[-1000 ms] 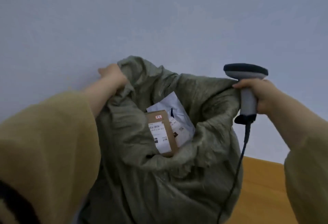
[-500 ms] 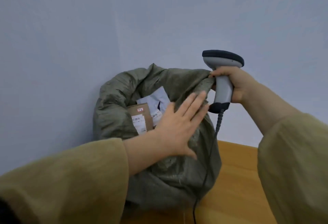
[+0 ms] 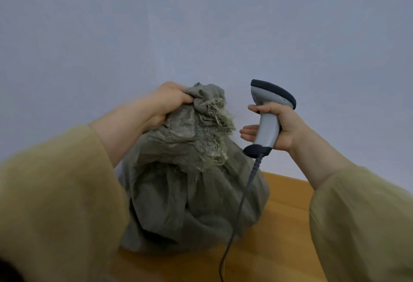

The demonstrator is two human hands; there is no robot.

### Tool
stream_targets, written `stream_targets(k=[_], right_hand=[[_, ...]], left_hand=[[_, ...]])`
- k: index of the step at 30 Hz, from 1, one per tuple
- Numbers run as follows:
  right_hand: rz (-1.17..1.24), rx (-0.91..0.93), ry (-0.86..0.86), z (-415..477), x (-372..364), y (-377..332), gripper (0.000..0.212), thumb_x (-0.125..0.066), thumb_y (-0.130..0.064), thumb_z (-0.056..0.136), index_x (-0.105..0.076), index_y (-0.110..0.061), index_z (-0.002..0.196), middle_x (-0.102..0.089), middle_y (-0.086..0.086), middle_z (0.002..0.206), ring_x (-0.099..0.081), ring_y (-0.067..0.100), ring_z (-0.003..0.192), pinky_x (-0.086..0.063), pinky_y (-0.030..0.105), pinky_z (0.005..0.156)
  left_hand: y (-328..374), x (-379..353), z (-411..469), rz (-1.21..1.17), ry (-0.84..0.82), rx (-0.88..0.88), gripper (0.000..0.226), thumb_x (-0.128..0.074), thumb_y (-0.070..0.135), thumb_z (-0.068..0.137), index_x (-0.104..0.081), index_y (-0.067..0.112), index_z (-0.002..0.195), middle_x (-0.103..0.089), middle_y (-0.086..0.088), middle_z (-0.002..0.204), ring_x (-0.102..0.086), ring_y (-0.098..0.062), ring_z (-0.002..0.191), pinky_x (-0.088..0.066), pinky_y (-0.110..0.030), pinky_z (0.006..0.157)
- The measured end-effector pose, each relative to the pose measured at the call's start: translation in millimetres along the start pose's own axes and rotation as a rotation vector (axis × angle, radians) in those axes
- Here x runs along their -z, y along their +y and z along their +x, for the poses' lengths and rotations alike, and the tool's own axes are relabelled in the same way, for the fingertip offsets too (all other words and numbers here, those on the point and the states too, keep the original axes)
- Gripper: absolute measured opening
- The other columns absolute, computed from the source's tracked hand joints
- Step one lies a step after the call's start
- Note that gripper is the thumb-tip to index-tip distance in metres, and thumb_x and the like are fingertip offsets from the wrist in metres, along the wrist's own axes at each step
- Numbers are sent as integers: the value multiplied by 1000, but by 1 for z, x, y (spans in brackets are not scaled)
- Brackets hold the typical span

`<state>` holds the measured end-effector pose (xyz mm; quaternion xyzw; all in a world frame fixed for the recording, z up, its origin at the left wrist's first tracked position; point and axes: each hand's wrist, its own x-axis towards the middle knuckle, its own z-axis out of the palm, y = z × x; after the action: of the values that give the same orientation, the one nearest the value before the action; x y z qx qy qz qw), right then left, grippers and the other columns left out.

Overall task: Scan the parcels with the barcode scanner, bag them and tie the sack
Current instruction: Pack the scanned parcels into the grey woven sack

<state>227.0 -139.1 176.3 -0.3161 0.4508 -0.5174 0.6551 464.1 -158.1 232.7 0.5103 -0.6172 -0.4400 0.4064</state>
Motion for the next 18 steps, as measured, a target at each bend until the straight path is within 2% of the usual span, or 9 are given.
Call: stream_targets(k=[2,4,6,8,10,11,13,15,18], right_hand=[[37,-10,-86,-3,-11,1,37,-68,-19,68,-68,-12,104,-62,31,93,-66,40,81,-58,49,72],[73,-21,-143,-5,-23,2,39,-67,-19,64,-68,-13,102,-61,18,70,-57,29,57,-57,37,63],[57,-4,-158,-5,-33,2,37,-66,-17,65,-68,-8,101,-60,11,66,-49,22,52,-53,28,54],[26,23,-150,-3,-40,-1,31,-65,-15,68,-66,-4,97,-66,5,73,-51,18,55,-50,24,52],[32,60,-128,-2,-44,-7,16,-62,-12,76,-64,-5,91,-68,3,76,-53,16,56,-49,23,54],[60,90,-120,-2,-46,-9,8,-59,-11,81,-63,-6,87,-68,3,76,-55,16,55,-49,24,55],[132,150,-113,0,-46,-14,4,-57,-8,85,-60,-5,84,-65,5,80,-60,17,60,-54,28,63],[151,172,-114,3,-45,-16,12,-59,-7,83,-60,-4,94,-62,8,89,-62,23,81,-54,37,85],[114,169,-66,3,-40,-14,20,-62,-7,81,-59,-1,100,-63,9,92,-57,27,92,-50,41,94]], left_hand=[[3,3,-6,-30,-50,25,24,-50,-10,86,-68,6,83,-70,-7,60,-68,-20,58,-59,-30,59],[3,5,-9,-39,-116,52,22,-50,-10,87,-68,3,86,-70,-8,63,-69,-18,58,-59,-28,57],[1,4,-12,6,-156,64,19,-54,-4,88,-69,7,91,-73,-10,77,-70,-20,68,-59,-28,63],[-3,6,-11,422,-4,-110,21,-61,6,86,-67,13,104,-69,-9,102,-66,-22,87,-55,-30,75],[-4,-1,-19,953,339,-407,33,-58,15,85,-56,20,117,-56,-6,117,-58,-25,97,-46,-34,76],[-2,-7,-28,999,406,-517,36,-55,18,85,-51,21,121,-52,-4,119,-56,-25,97,-42,-34,73],[-2,-26,-37,950,267,-491,50,-53,36,84,-42,20,131,-49,-2,126,-55,-23,105,-42,-33,76],[-9,-45,-30,937,64,-294,83,-53,55,80,-20,18,147,-36,-11,144,-44,-28,125,-41,-39,92],[-20,-59,-10,907,2,-168,108,-58,62,78,6,14,151,-20,-20,150,-31,-35,135,-35,-44,102]])
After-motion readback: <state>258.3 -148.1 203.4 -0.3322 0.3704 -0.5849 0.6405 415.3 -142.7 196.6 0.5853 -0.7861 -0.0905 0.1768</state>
